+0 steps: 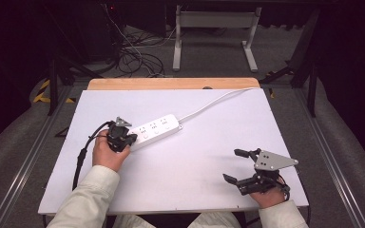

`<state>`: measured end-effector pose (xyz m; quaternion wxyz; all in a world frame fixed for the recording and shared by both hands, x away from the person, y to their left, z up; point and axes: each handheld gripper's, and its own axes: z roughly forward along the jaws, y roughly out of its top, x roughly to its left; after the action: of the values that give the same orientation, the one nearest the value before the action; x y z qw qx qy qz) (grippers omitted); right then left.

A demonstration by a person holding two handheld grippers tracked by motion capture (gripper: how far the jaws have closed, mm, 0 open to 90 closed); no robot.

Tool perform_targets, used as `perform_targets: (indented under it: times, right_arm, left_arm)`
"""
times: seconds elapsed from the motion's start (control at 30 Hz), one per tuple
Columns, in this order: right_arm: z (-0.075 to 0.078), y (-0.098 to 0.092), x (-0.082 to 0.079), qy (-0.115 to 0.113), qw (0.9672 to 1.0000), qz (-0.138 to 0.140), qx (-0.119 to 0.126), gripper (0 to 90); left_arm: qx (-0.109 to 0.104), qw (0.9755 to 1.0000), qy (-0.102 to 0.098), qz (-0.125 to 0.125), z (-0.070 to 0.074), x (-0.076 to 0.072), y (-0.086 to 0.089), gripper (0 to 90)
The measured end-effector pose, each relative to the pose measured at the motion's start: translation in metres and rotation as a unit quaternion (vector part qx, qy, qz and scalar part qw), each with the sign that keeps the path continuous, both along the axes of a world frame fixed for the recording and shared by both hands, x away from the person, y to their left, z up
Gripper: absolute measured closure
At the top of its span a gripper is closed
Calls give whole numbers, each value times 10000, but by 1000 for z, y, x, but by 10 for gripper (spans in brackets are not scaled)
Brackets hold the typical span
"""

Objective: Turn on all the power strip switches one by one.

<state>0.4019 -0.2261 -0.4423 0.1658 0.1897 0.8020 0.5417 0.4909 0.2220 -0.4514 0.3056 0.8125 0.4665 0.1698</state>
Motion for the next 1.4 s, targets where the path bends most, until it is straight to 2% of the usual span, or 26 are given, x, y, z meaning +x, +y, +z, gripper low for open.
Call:
perform_targets:
  times: [0.17, 0.27, 0.43, 0.67, 0.8, 0.93, 0.97, 1.0, 1.03, 1.07, 1.1, 1.13, 1.3, 1.4]
  right_arm:
    - [0, 0, 0, 1, 10000, -2, -14, 105]
    - [0, 0, 0, 0, 10000, 0, -15, 105]
    - [0, 1, -1, 6, 10000, 14, -25, 105]
    - [0, 1, -1, 7, 10000, 22, -28, 105]
    - [-1, 2, -1, 6, 10000, 28, -37, 105]
    - [-1, 2, -1, -1, 10000, 31, -35, 105]
    - [0, 1, -1, 0, 10000, 26, -22, 105]
    - [0, 1, -1, 3, 10000, 23, -17, 105]
    - [0, 1, -1, 3, 10000, 23, -17, 105]
    - [0, 1, 0, 1, 10000, 19, -24, 105]
    - [0, 1, 0, 3, 10000, 21, -16, 105]
    - [0, 1, 0, -1, 10000, 22, -18, 105]
    - [0, 1, 0, 0, 10000, 22, -28, 105]
    - [0, 1, 0, 2, 10000, 22, -23, 105]
  left_arm:
    - [11, 10000, 22, 41, 0, 0, -1, 900]
    - [111, 9999, -27, 17, -1, 0, -2, 900]
    - [-59, 10000, 60, 49, -2, 1, 1, 900]
    - [-31, 9999, 74, 69, -2, 1, 0, 900]
    - [-129, 9997, 189, 124, -2, 2, 1, 900]
    - [-64, 9998, 100, 135, -2, 1, 0, 900]
    - [-206, 9998, 31, 9, -1, 1, 1, 900]
    - [-223, 9997, -52, 71, 1, 1, 2, 900]
    - [-223, 9997, -52, 71, 1, 1, 2, 900]
    - [-354, 9991, -191, 111, 4, -1, 4, 900]
    - [-580, 9976, -331, 161, 9, -3, 4, 900]
    - [-655, 9970, -391, 135, 13, -3, 3, 900]
    - [-635, 9965, -533, 92, 21, -6, 0, 900]
    - [-717, 9960, -519, 112, 22, -6, 0, 900]
